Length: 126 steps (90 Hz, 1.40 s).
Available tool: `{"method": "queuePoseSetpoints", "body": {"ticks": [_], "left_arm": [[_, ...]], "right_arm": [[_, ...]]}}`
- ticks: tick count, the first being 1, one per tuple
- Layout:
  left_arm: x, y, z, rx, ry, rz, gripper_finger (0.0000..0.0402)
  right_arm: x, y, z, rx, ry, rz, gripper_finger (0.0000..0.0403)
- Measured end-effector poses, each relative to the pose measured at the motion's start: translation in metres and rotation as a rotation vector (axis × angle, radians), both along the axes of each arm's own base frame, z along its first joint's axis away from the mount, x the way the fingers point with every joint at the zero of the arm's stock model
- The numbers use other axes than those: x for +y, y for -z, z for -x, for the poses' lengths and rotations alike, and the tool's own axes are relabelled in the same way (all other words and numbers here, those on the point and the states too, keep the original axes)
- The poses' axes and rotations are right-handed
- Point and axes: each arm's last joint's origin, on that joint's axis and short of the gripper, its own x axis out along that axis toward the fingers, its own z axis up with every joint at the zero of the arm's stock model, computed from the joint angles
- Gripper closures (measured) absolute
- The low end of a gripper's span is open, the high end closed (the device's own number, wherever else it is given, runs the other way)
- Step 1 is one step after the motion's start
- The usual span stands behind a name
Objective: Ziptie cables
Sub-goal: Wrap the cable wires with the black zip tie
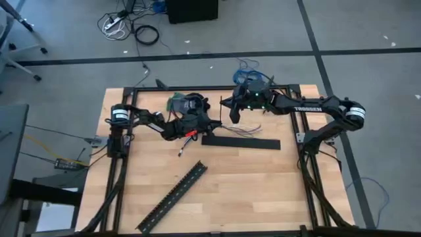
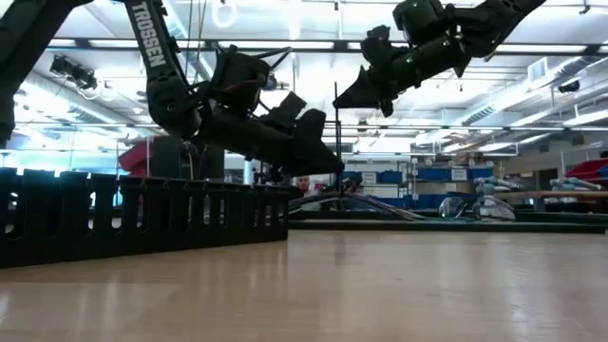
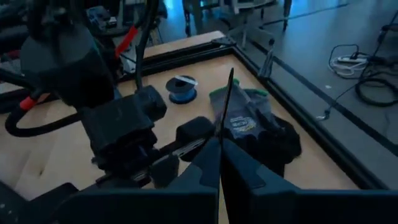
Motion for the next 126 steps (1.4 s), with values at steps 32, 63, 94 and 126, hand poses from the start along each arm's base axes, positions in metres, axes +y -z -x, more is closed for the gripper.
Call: {"method": "queuePoseSetpoints", "body": {"ticks": [32, 63, 94, 126], "left_arm": [[0.0, 0.0, 0.0, 0.001, 0.005, 0.002, 0.0384], [0.0, 0.002, 0.001, 0.023, 0.008, 0.007, 0.0384], [0.0, 0.002, 0.001, 0.023, 0.008, 0.007, 0.0384], [-0.001, 0.003, 0.001, 0.021, 0.009, 0.025, 0.0384]], "right_arm": [[-0.006, -0.002, 0.002, -0.007, 0.028, 0.036, 0.0403], [-0.007, -0.006, 0.002, -0.044, 0.035, 0.054, 0.0403], [-0.015, -0.021, 0.014, -0.102, 0.079, 0.086, 0.0403], [-0.019, -0.032, 0.024, -0.139, 0.107, 0.104, 0.0403]]}}
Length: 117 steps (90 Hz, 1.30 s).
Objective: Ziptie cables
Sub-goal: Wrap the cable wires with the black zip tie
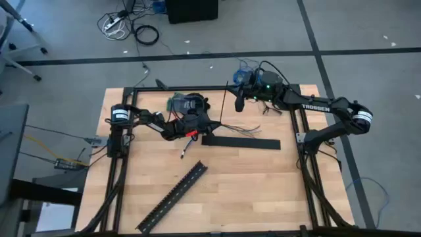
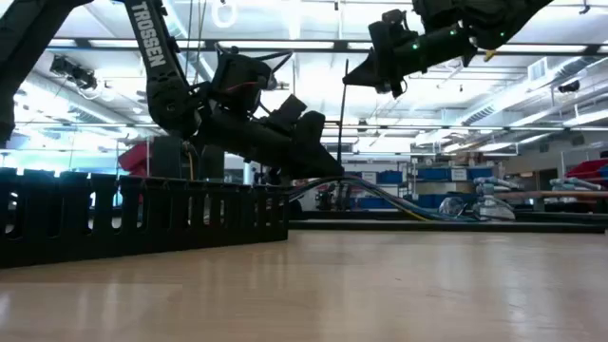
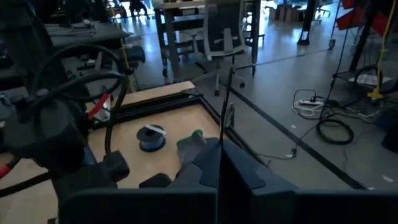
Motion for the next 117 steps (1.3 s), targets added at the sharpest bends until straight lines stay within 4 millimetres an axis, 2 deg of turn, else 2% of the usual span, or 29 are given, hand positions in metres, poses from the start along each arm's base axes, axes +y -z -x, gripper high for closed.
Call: {"method": "queuePoseSetpoints", "body": {"ticks": [36, 49, 68, 80, 92, 103, 117], "left_arm": [[0.0, 0.001, 0.0, 0.008, 0.0, 0.002, 0.0384], [-0.001, 0.002, 0.001, 0.012, 0.012, 0.005, 0.0381], [-0.002, -0.003, -0.003, -0.021, 0.02, -0.025, 0.0338], [-0.004, -0.009, -0.008, -0.051, 0.036, -0.032, 0.0298], [-0.004, -0.007, -0.008, -0.024, 0.037, -0.027, 0.0267], [-0.005, -0.006, -0.006, 0.021, 0.037, -0.018, 0.0255], [-0.009, -0.015, -0.003, 0.078, 0.059, -0.055, 0.0255]], "right_arm": [[-0.002, 0.001, 0.001, -0.003, -0.02, -0.024, 0.0403], [0.002, 0.006, 0.0, 0.051, -0.039, -0.065, 0.0403], [0.014, 0.023, -0.001, 0.196, -0.092, -0.182, 0.0402], [0.022, 0.036, -0.002, 0.237, -0.092, -0.192, 0.0402], [0.025, 0.048, 0.001, 0.262, -0.09, -0.207, 0.0402], [0.027, 0.061, 0.005, 0.294, -0.075, -0.239, 0.0402], [0.029, 0.077, 0.011, 0.34, -0.058, -0.262, 0.0402]]}}
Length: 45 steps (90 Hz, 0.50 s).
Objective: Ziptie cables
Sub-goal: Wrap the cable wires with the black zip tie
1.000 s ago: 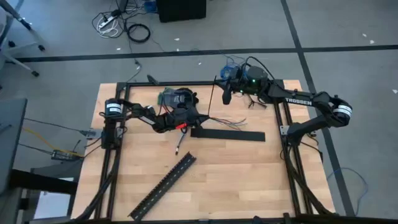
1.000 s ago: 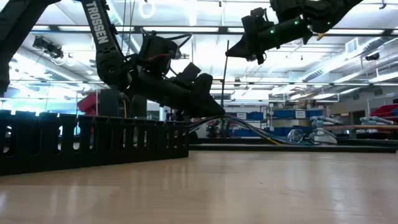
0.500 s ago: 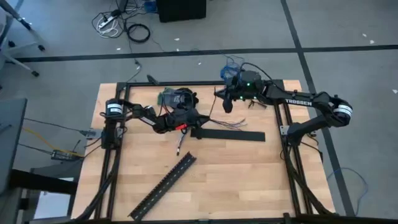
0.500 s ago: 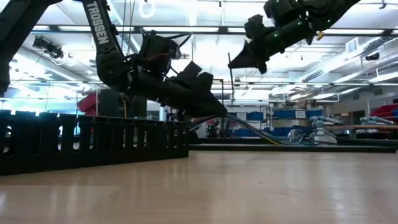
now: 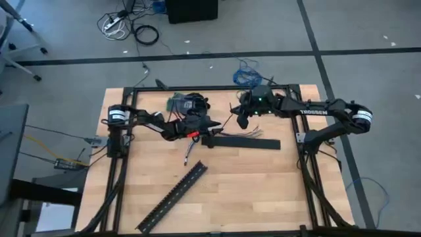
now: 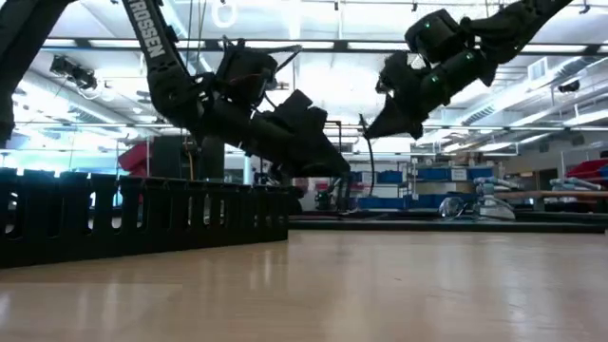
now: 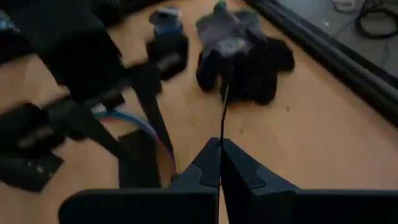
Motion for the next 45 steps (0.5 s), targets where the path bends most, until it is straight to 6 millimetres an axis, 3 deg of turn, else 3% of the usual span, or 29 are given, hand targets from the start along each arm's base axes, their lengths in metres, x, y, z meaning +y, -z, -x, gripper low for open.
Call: {"method": "queuePoseSetpoints", "body": {"ticks": [25, 45], "left_arm": [[-0.017, -0.011, 0.005, 0.101, 0.008, -0.116, 0.0255], [-0.017, -0.011, 0.005, 0.108, -0.002, -0.126, 0.0255]], "right_arm": [[-0.002, 0.004, 0.003, -0.019, -0.094, -0.056, 0.04], [-0.008, -0.014, -0.002, -0.078, -0.12, -0.053, 0.035]]}}
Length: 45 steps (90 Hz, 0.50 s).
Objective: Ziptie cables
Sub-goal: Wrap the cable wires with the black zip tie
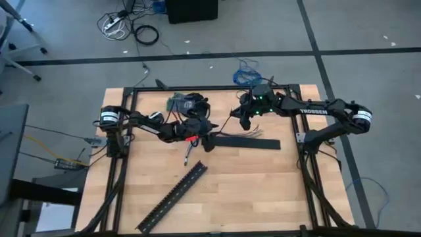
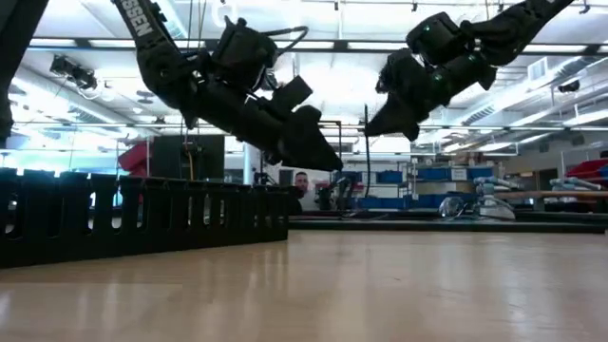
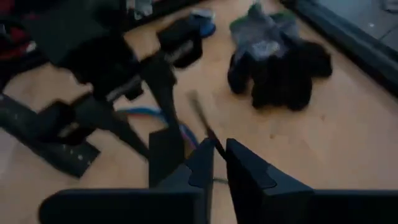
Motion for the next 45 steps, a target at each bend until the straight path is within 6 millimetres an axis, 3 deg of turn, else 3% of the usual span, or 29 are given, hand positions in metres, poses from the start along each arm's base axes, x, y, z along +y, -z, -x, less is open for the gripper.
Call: {"method": "queuePoseSetpoints", "body": {"ticks": [26, 45], "left_arm": [[0.001, 0.0, 0.001, 0.022, -0.012, -0.052, 0.0255], [0.0, -0.024, 0.009, 0.03, -0.019, -0.081, 0.0255]], "right_arm": [[-0.03, -0.045, 0.001, -0.099, 0.091, 0.057, 0.0261], [-0.054, -0.084, 0.01, -0.175, 0.185, 0.088, 0.0218]]}}
